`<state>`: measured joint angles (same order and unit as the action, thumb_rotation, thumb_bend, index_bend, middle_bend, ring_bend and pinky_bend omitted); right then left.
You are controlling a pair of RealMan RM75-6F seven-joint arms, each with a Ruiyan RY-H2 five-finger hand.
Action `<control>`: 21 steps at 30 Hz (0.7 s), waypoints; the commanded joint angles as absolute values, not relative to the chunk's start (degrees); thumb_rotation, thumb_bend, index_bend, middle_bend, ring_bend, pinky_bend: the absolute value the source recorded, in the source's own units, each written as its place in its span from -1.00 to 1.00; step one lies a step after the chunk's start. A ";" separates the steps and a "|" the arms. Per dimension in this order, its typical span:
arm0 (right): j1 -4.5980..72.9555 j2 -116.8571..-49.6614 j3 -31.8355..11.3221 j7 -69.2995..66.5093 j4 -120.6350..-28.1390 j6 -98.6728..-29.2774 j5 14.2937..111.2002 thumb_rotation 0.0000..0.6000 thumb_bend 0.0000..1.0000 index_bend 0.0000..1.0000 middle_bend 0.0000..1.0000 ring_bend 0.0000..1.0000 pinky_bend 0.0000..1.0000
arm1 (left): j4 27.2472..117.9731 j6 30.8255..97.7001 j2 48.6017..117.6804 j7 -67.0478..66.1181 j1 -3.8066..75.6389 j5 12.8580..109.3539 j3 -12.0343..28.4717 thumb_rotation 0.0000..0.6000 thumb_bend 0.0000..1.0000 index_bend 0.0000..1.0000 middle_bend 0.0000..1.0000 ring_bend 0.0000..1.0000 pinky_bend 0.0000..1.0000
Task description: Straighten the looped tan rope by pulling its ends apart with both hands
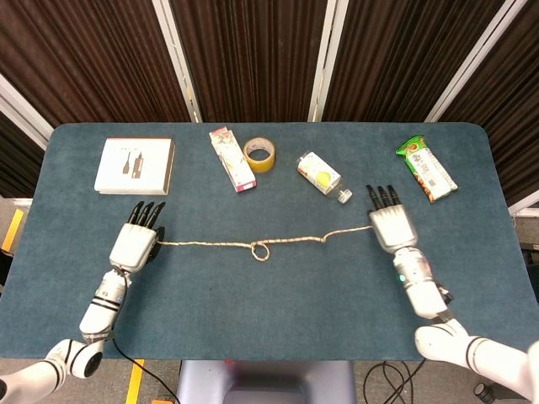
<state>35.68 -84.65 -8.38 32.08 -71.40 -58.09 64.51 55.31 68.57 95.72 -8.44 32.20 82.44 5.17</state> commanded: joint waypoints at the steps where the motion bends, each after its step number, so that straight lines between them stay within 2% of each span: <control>1: 33.32 -81.90 -7.34 29.37 -72.17 -59.52 65.21 1.00 0.15 0.41 -1.00 -1.00 -1.00 | 56.09 69.62 94.53 -8.08 31.06 83.22 4.17 1.00 -0.09 0.22 -0.91 -1.00 -0.87; 8: 30.55 -80.09 -6.05 24.76 -70.08 -59.55 65.59 1.00 0.15 0.41 -1.00 -1.00 -1.00 | 55.90 69.38 93.69 -7.97 29.95 83.12 3.52 1.00 -0.09 0.22 -0.91 -1.00 -0.87; 21: 28.05 -81.40 -4.52 21.26 -63.15 -57.69 66.09 1.00 0.15 0.41 -1.00 -1.00 -1.00 | 53.45 68.52 93.70 -6.56 28.93 82.85 3.28 1.00 -0.09 0.22 -0.91 -1.00 -0.86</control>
<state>28.25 -81.26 -4.65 21.40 -63.44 -57.79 65.99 53.64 68.69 93.65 -6.73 28.98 82.88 3.30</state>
